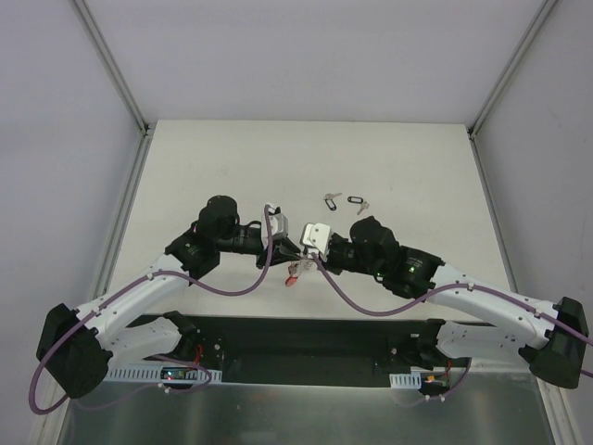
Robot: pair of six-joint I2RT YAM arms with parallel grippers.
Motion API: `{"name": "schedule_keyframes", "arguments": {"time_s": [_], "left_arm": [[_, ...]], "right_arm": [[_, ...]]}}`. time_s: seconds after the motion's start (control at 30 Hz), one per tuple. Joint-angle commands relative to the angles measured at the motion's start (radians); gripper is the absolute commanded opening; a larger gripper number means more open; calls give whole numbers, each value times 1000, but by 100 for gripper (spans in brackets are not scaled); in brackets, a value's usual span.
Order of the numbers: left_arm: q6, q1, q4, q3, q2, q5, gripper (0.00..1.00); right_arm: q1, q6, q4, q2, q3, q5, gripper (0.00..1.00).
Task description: Put the keys on the keyring
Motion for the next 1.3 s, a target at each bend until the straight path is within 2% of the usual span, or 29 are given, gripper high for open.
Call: {"name": "schedule_keyframes", "arguments": {"time_s": [0.0, 0.43, 0.9, 1.27], "left_arm": [[-18, 7, 15, 46, 18, 68, 19], [-44, 7, 15, 54, 57, -10, 16], [-46, 4, 37, 43, 43, -36, 24], [-38, -11, 37, 46, 67, 43, 11]], "right_arm": [[-3, -13, 37, -34, 55, -21, 1], [-3, 1, 53, -48, 50, -41, 1], [-1, 4, 53, -43, 53, -47, 1], [-1, 6, 55, -48, 50, -42, 1]]}}
